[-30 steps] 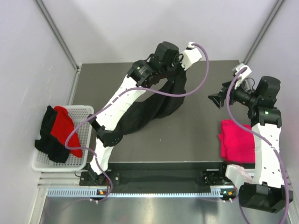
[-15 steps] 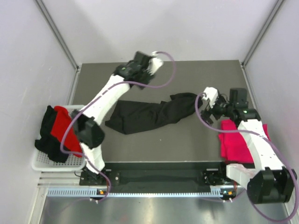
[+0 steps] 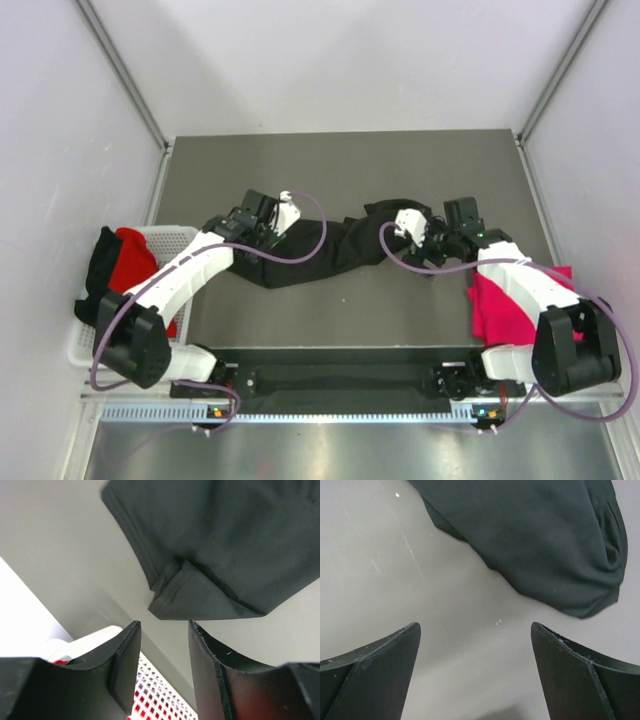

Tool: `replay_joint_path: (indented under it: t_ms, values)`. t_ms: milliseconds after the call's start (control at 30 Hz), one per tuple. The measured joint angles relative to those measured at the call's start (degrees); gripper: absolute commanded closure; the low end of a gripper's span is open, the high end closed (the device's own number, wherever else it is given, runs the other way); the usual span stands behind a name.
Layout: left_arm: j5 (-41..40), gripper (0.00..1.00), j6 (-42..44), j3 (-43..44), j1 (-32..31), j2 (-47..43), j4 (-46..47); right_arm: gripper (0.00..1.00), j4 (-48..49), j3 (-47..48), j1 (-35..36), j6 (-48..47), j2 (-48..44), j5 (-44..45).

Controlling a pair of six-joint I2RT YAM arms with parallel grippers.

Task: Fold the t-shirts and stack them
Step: Flatten the tshirt out

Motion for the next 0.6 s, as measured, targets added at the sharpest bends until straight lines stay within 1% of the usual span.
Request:
replay_joint_path:
  t_ms: [100, 300, 367, 433, 600]
  values:
    - [-0.39, 0.53, 0.20, -1.62, 0.44, 1.88, 1.18, 0.09, 1.40, 0.02, 1.29, 1.53, 1.36, 0.48]
    - [-0.13, 0.53, -1.68, -1.33, 1.05, 10.12, 3.72, 0.09, 2.12, 0.90, 2.84, 3.89, 2.27, 1.20]
    - [-0.15, 0.55, -2.29, -0.81, 1.11, 12.87, 4.22, 0.09, 2.29, 1.42, 3.32, 4.13, 2.29, 1.42]
    - [-0.15, 0.60, -2.82, -0.09, 1.18, 15.39, 4.81, 0.09, 2.43, 1.86, 3.72, 4.44, 2.27, 1.66]
    - [-0.15, 0.63, -3.54, 1.14, 1.60, 18.84, 5.97, 0.08, 2.60, 1.90, 4.20, 5.03, 2.29, 1.92]
